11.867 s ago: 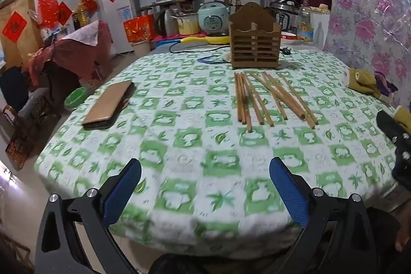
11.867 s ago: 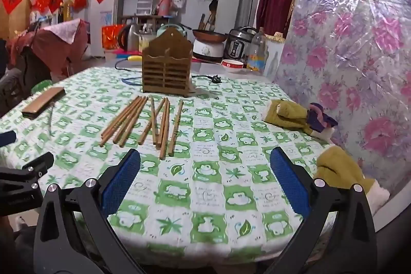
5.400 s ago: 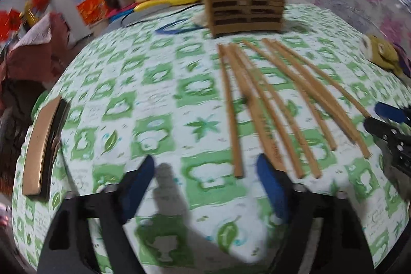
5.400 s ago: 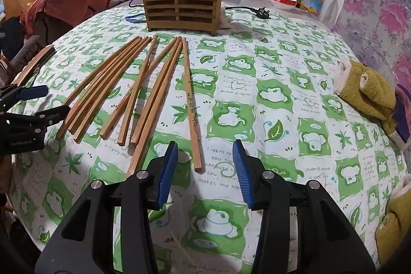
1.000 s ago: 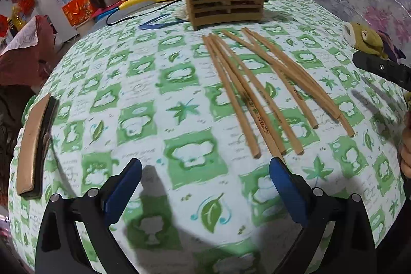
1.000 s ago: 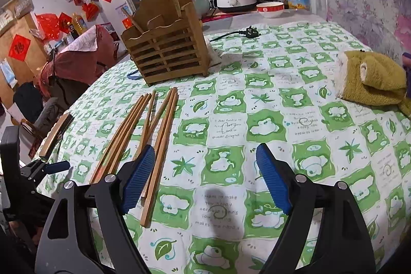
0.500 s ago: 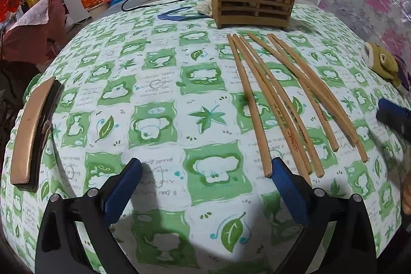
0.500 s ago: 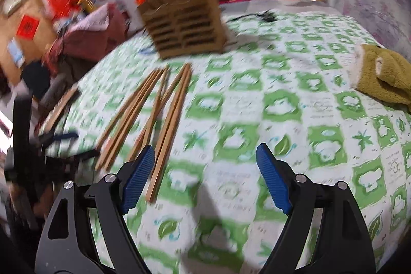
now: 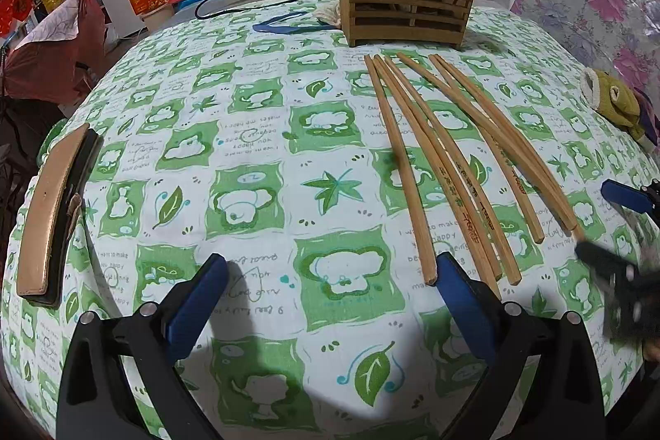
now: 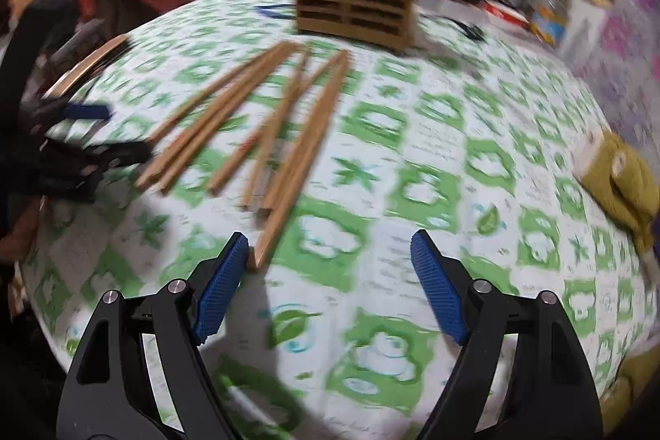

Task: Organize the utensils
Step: 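Move both tools back down to the loose chopsticks on the cloth, then close the left tool on a chopstick while the right tool grasps another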

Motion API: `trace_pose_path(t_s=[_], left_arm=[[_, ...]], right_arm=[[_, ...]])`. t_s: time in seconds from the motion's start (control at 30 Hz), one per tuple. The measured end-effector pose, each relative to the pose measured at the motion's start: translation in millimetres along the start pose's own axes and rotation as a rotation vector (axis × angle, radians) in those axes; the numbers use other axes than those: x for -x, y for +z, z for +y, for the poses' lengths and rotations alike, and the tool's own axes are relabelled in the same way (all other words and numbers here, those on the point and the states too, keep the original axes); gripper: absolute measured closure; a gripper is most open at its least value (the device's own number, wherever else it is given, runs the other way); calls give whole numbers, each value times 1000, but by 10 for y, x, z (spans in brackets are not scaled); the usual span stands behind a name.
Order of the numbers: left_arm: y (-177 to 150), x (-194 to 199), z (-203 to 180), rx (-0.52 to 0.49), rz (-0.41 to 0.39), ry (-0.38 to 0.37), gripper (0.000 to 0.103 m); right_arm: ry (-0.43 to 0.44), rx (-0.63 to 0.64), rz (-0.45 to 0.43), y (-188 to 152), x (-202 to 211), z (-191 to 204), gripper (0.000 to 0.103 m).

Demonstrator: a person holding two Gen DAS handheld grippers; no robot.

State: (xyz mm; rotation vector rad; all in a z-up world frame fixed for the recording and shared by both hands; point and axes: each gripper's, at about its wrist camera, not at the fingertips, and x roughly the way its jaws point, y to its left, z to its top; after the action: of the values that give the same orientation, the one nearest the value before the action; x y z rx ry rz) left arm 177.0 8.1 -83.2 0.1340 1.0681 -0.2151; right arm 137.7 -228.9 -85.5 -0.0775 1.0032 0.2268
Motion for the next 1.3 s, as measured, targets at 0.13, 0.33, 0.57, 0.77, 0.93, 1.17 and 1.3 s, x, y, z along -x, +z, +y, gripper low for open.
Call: trace_pose_path(t_s=[0.13,0.33,0.57,0.77,0.93,1.17,1.3], left_arm=[[-3,0,-4,1,0,1,4],[-9,4,-6,0,0,1,4],[-19,28,-68,-30,-2,-31,5],[-60,97,-166,-74,-38,-79,31],[-80,135,-181,-75,-65,-93,68],[-92,143,-169,-64,-71,-112,96],[-80,130,-162,-61,-76,-102,96]], right_arm=[[-51,-131,-25,-4,23,-217,37],[-37,-40,-70,-27,90,-43,45],[-23,-53,-66,-6,81,-55,46],[-20,-54,-68,0,75,-70,46],[-16,-64,-71,9,76,-85,46],[-13,-57,-66,5,76,-79,50],[-8,-47,-57,4,58,-51,58]])
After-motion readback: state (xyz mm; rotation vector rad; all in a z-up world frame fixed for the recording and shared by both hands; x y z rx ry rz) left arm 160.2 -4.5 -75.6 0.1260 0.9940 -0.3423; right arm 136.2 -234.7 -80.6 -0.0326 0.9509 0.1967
